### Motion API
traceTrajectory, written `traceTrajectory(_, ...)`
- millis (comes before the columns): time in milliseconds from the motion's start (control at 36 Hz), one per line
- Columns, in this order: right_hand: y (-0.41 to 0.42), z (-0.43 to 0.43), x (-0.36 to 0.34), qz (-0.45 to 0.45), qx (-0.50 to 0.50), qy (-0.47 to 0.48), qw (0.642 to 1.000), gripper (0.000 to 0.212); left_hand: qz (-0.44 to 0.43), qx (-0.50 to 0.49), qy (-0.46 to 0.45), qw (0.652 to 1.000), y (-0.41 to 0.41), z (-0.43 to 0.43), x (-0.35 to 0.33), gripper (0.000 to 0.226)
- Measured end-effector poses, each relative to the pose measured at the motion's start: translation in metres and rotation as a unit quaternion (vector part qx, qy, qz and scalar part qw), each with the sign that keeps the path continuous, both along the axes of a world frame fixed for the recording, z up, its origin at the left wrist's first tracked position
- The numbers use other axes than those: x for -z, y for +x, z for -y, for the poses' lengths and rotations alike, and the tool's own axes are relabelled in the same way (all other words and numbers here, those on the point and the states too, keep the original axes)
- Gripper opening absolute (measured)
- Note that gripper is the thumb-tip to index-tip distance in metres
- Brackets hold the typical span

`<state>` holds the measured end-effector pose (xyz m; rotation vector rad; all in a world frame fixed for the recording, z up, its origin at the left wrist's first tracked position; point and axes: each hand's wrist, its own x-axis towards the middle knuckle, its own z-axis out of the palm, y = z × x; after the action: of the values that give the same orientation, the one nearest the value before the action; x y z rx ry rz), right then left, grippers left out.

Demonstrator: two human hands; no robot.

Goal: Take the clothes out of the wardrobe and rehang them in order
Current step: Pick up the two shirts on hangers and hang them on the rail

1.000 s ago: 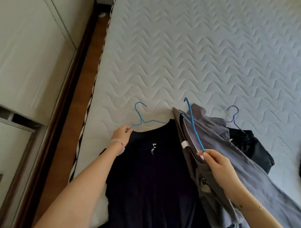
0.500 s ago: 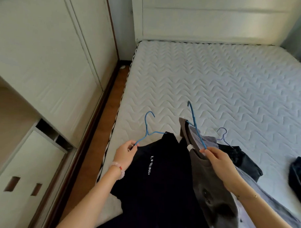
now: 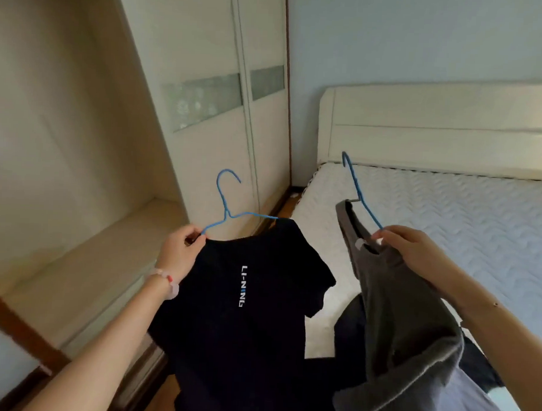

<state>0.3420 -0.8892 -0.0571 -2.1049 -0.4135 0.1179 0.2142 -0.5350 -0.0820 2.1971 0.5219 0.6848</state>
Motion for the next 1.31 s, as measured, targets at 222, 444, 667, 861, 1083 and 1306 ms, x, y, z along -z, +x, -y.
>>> traceTrajectory(222,-0.059,-0.030,-0.045,0.066,-0.142,0.038,0.987,0.022,0.073,-0.157,0.002,0.985,-0.147,-0.006,-0.057,0.011)
traceTrajectory(444,-0.109,-0.094,-0.079,0.071,-0.266,0.078,0.958,0.026,0.105,-0.293,0.047,0.949,-0.277,-0.016,-0.107,0.014)
traceTrajectory(667,-0.141,-0.184,-0.106,0.054,-0.330,0.126,0.934,0.026,0.159,-0.378,0.034,0.911,-0.350,-0.047,-0.128,0.018)
traceTrajectory(861,-0.164,-0.284,-0.095,0.053,-0.342,0.162,0.924,0.021,0.144,-0.398,0.039,0.905,-0.365,-0.110,-0.122,0.020)
traceTrajectory(1083,-0.172,-0.421,-0.091,0.060,-0.335,0.144,0.929,0.021,0.095,-0.339,0.037,0.935,-0.353,-0.230,-0.112,0.021)
traceTrajectory(1306,-0.170,-0.513,-0.116,0.090,-0.307,0.134,0.938,0.021,0.068,-0.258,0.066,0.961,-0.336,-0.334,-0.127,0.021)
